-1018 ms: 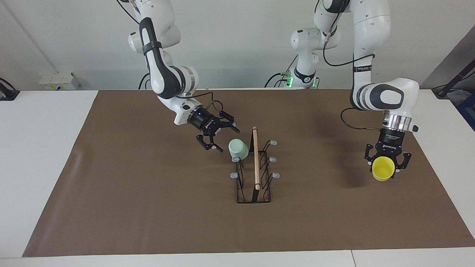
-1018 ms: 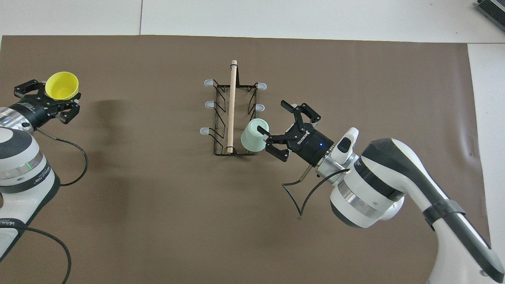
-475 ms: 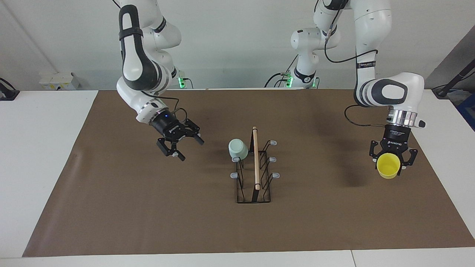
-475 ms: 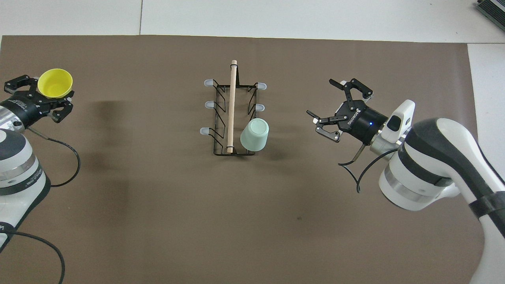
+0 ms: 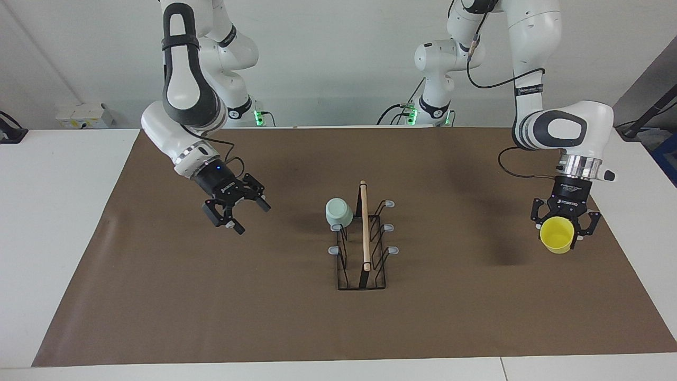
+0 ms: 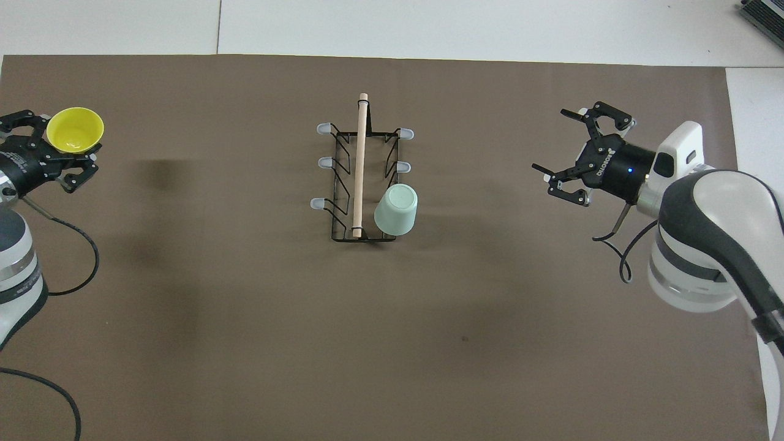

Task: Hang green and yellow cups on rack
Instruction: 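Open the right gripper and withdraw it while the left gripper lifts the yellow cup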

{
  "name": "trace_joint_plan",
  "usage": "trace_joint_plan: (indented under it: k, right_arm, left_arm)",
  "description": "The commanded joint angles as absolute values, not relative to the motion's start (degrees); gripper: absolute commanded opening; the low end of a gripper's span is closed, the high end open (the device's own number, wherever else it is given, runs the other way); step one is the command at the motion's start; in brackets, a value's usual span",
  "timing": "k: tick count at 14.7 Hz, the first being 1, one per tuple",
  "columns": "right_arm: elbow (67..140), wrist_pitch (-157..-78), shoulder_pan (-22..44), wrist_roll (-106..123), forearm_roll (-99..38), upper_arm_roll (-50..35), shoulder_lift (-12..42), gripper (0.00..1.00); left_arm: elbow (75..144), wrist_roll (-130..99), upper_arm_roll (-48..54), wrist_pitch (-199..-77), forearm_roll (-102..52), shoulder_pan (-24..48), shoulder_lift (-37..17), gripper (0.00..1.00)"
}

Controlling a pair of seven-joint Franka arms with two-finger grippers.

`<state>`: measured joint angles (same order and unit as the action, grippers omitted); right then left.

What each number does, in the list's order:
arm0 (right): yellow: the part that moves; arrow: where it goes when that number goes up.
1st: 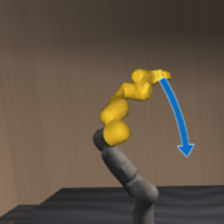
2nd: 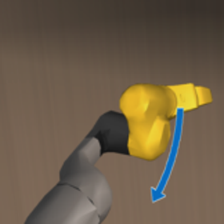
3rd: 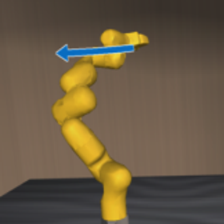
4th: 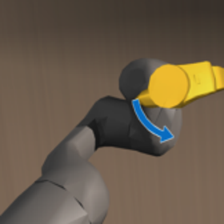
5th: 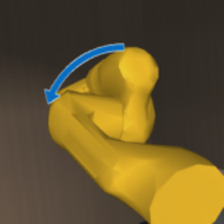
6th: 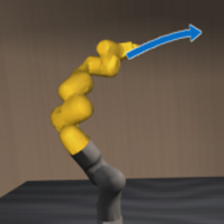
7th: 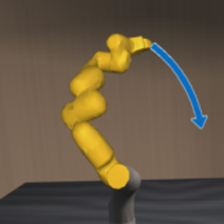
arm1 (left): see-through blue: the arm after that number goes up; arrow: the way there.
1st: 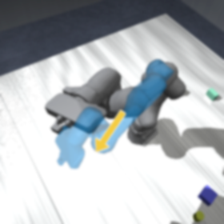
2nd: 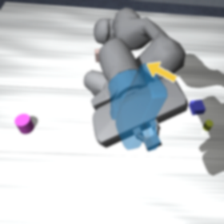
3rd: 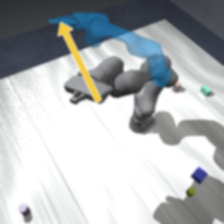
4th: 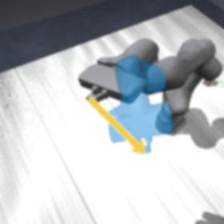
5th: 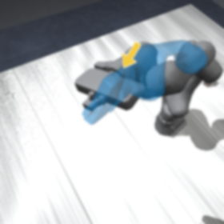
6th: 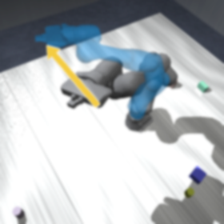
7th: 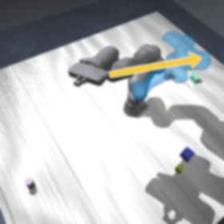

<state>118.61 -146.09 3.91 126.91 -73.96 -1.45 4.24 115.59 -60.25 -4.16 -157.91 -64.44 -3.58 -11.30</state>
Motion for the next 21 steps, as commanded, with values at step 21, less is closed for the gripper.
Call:
trace_joint_plan:
  k: [21]
  right_arm:
    - [110.85, -127.12, -1.23, 44.26, 6.38, -2.46, -2.9, 1.0]
  left_arm:
    - [115.4, -61.0, -4.22, -150.74, -21.73, 0.17, -4.05, 0.0]
